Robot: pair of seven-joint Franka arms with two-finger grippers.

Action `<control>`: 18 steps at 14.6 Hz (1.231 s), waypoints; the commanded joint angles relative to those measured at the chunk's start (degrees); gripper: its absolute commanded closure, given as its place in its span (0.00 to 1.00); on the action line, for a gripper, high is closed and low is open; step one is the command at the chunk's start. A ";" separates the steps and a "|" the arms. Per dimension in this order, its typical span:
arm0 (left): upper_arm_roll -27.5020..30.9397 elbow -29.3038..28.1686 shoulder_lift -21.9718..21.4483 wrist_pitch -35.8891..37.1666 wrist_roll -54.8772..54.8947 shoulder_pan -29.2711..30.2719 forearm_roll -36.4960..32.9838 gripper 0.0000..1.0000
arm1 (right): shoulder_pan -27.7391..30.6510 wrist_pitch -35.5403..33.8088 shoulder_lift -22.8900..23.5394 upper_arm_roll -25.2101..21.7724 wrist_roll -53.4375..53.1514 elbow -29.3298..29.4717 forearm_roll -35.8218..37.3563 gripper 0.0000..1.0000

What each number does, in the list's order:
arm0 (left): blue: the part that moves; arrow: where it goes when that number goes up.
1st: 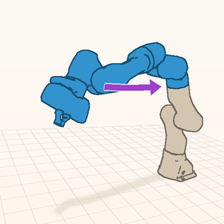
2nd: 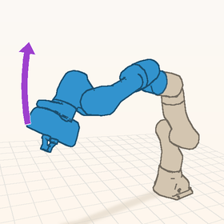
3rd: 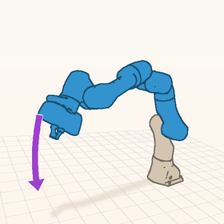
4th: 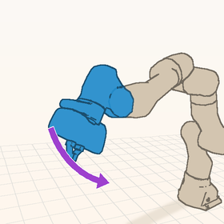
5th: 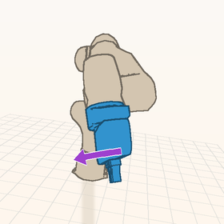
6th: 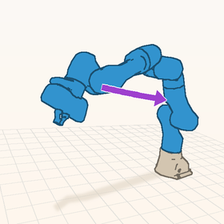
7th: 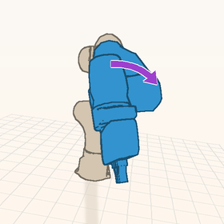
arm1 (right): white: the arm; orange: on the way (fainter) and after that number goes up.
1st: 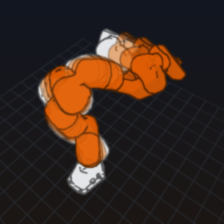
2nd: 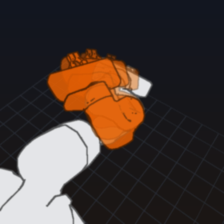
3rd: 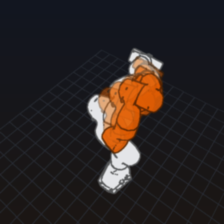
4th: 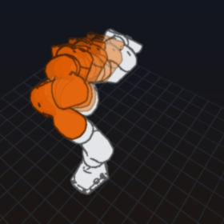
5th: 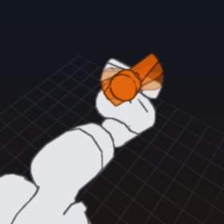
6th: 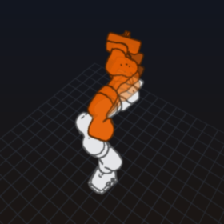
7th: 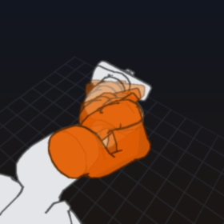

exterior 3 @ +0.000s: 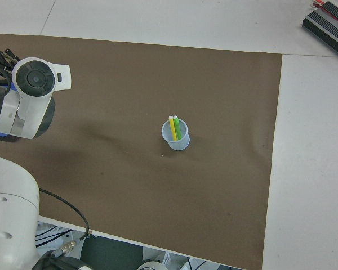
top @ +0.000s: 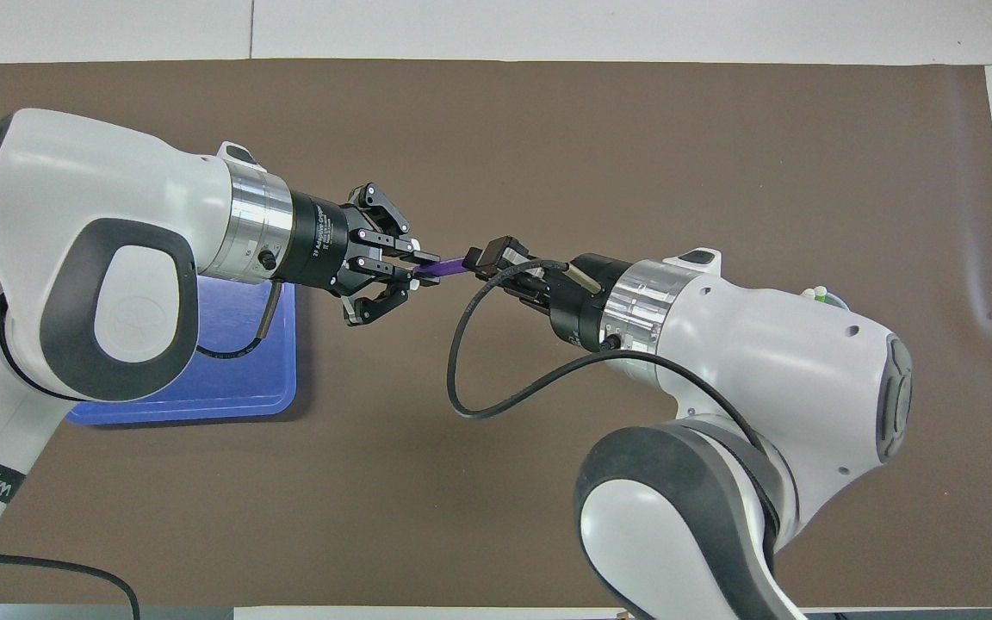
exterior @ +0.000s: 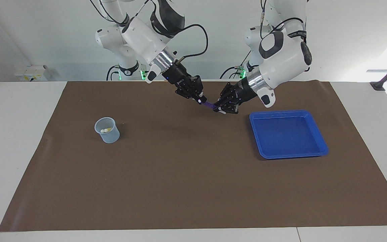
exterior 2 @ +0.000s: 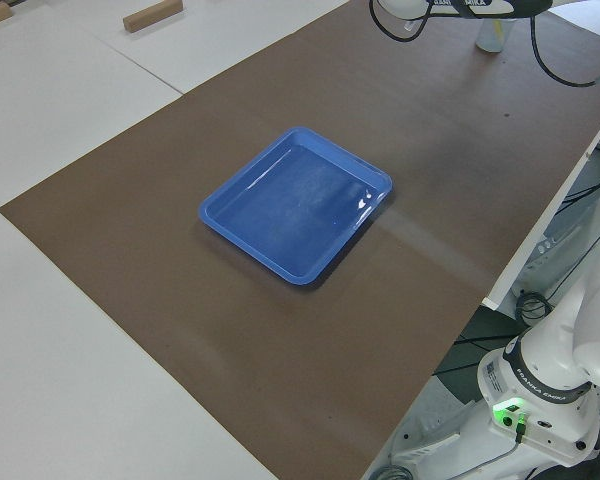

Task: Transfer and insert pens with both arms
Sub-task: 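Grasp the purple pen with the right gripper and open the left gripper, then insert the purple pen into the cup while the left gripper withdraws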

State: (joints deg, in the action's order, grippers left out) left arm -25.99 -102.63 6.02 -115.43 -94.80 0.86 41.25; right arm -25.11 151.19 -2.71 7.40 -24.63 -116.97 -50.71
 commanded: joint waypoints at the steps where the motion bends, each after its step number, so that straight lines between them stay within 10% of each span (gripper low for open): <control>1: 0.50 -2.23 -2.41 -1.46 -0.91 -0.51 1.38 0.88 | 1.37 -0.11 0.69 0.25 -0.07 0.61 -1.24 1.00; 2: 0.50 -2.23 -2.41 -1.64 -0.91 -0.51 1.37 0.04 | 1.38 -0.55 0.69 0.25 0.02 0.61 -1.24 1.00; 8: 0.59 -2.40 -2.85 -1.29 0.05 -0.42 1.03 0.00 | 8.03 -14.13 -1.15 -0.37 7.10 0.78 3.66 1.00; 13: 1.03 -9.59 -6.54 -1.72 14.43 0.98 0.76 0.00 | 23.76 -39.62 -0.81 -0.28 33.98 7.71 24.56 1.00; 18: 1.03 -11.54 -7.60 0.72 26.33 5.72 -4.91 0.00 | 29.49 -46.42 -0.37 -0.19 51.24 9.58 43.56 1.00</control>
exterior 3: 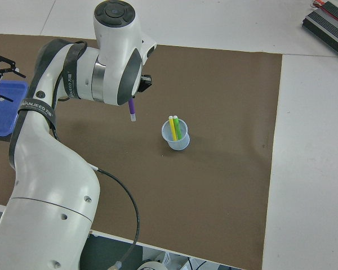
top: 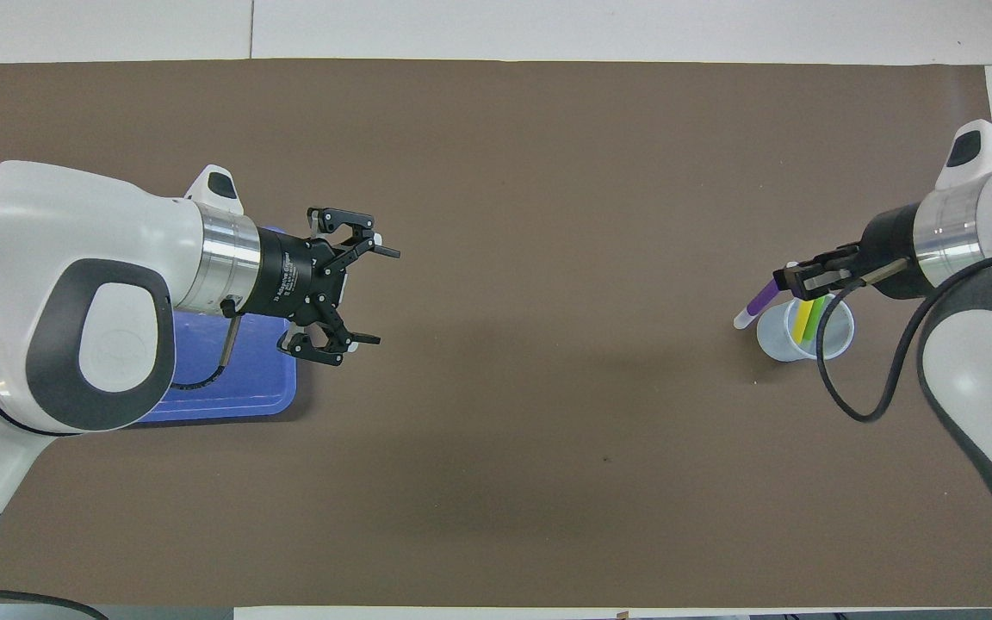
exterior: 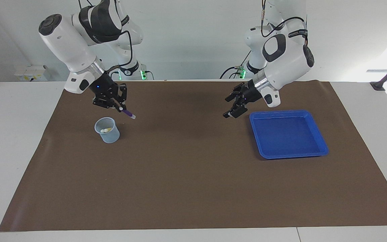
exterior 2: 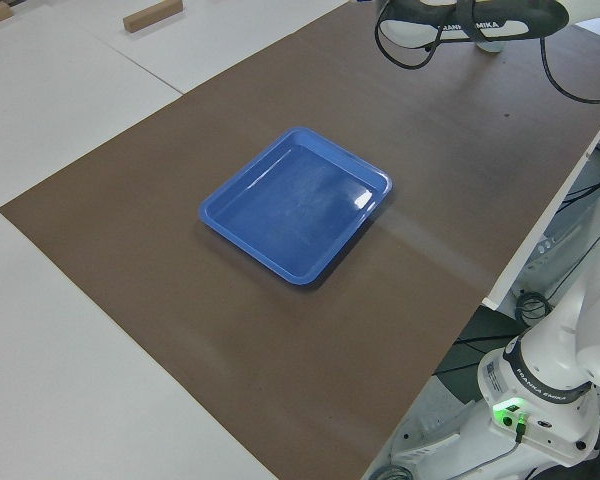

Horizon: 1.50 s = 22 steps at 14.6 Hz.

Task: Transfer and insert pens with both arms
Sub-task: 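Insert the purple pen into the cup while the left gripper withdraws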

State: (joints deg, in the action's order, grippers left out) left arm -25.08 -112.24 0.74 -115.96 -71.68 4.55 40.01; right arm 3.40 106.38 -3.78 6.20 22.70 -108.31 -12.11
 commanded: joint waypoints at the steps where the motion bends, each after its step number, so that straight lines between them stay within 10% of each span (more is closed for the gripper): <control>1: 0.12 -1.85 -2.32 2.74 5.56 2.65 -5.62 0.00 | 0.91 -1.61 0.44 1.01 5.50 0.65 7.77 1.00; 13: 0.29 0.52 -1.62 8.63 17.78 8.63 -15.98 0.00 | 2.22 11.22 -4.13 1.10 12.20 -13.59 12.81 1.00; 14: 0.64 1.05 -1.53 10.21 19.89 9.51 -18.10 0.00 | 2.14 11.22 -4.13 1.10 12.02 -13.59 12.81 0.91; 15: 0.73 1.23 -1.53 11.18 22.52 10.12 -19.26 0.00 | 2.05 11.22 -4.05 1.10 11.84 -13.42 12.72 0.35; 16: 0.82 1.41 -1.53 12.50 26.12 10.04 -21.79 0.00 | 2.05 10.96 -3.78 1.01 11.84 -12.81 12.55 0.00; 22: 1.00 1.05 -1.79 13.30 30.99 7.23 -30.25 0.00 | 3.01 1.16 -1.86 0.83 8.16 2.00 12.46 0.00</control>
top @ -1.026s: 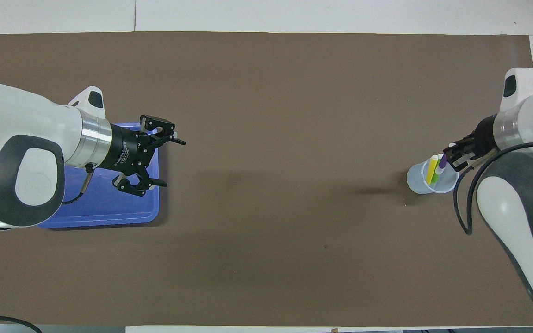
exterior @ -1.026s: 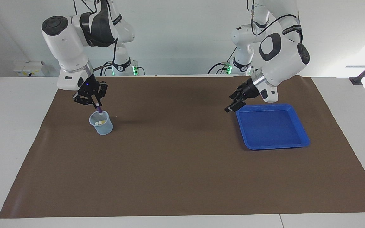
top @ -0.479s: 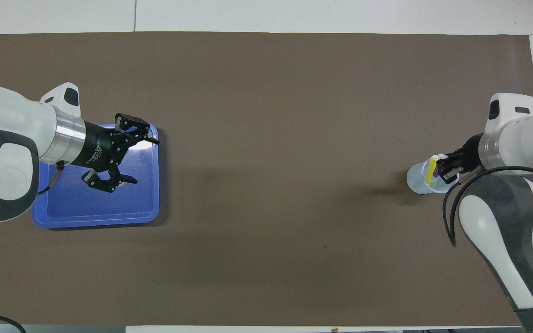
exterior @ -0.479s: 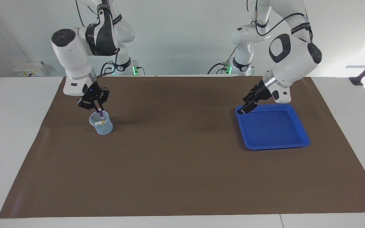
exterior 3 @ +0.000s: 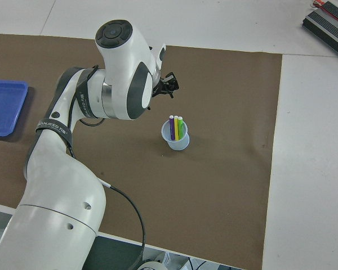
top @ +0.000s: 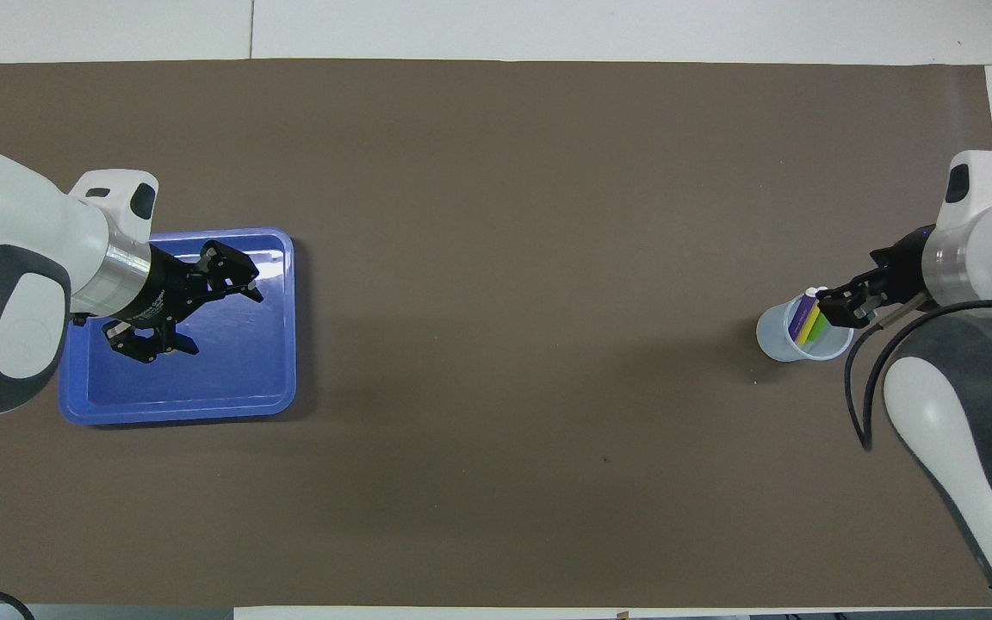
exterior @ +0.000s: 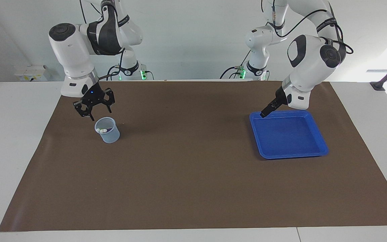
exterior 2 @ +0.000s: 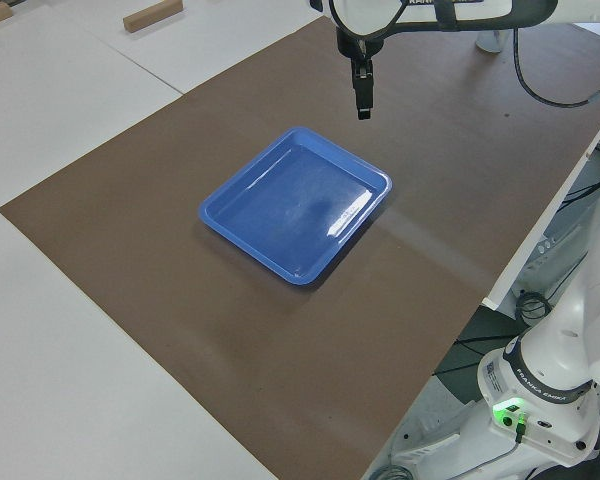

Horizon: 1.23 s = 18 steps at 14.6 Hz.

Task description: Transfer and insert pens with both arms

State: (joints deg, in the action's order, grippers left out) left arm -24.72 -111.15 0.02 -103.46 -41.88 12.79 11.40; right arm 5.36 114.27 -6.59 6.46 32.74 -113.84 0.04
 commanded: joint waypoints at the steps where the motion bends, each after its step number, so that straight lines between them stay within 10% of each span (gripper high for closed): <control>1: 0.73 -0.03 -0.91 -0.15 1.54 -1.62 -1.90 0.00 | 1.23 -12.43 1.58 0.57 -3.46 12.37 1.01 0.00; 9: 13.38 8.56 0.94 9.21 13.53 -12.00 -8.76 0.00 | 5.80 -21.37 1.23 0.40 -12.17 13.64 3.20 0.00; 18: 20.41 10.87 -0.73 17.16 43.53 -13.23 -8.85 0.00 | -3.95 -22.51 5.01 -7.16 -22.90 17.60 4.79 0.00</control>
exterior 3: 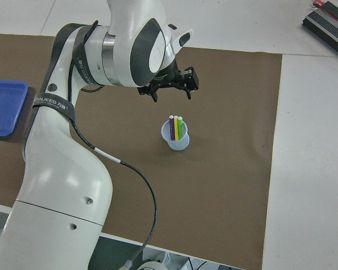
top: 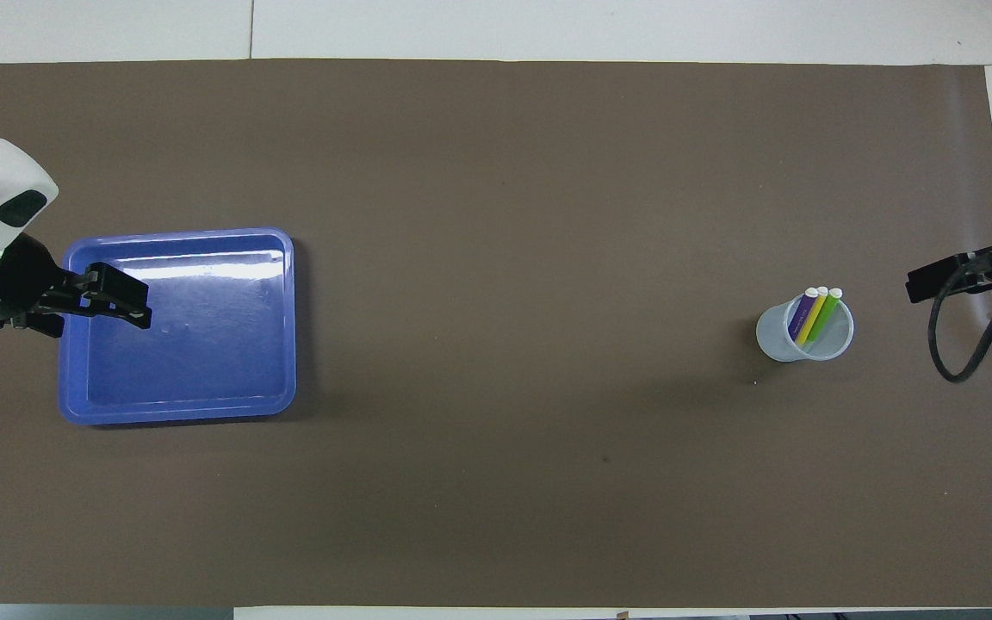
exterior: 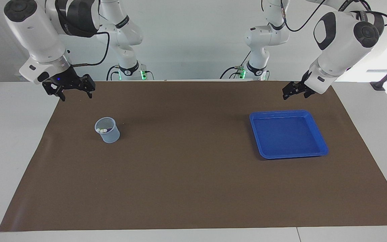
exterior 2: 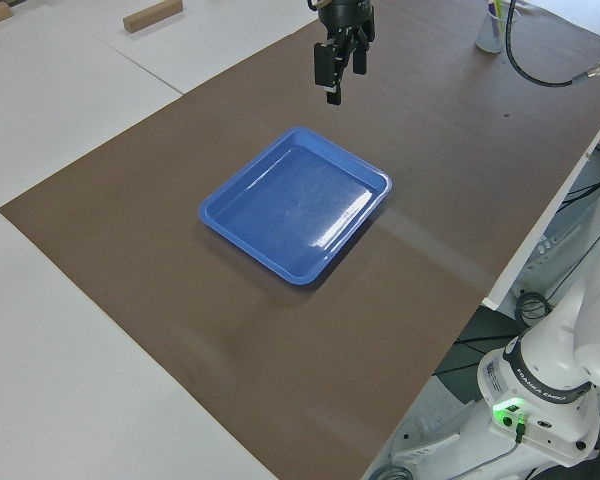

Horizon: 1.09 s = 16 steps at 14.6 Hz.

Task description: Transfer and insert pens with both arms

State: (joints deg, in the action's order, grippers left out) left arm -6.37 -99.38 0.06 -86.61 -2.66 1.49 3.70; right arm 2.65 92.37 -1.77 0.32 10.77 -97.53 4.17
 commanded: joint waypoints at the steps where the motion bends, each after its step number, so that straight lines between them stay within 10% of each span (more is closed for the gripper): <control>1: 2.07 -0.30 -0.41 0.47 4.42 -2.02 -1.15 0.00 | -2.37 -0.53 -0.07 -1.90 -0.92 0.77 0.66 0.00; 16: 2.16 6.92 -2.52 8.04 3.89 -4.22 -0.98 0.00 | -3.70 -0.61 -0.52 -3.49 -1.01 0.85 0.66 0.00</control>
State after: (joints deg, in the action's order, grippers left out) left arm -5.42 -92.65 -1.58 -78.81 1.16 -1.30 3.69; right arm -0.41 92.37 -1.90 -2.63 10.58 -96.88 4.17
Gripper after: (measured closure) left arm 0.000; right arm 0.000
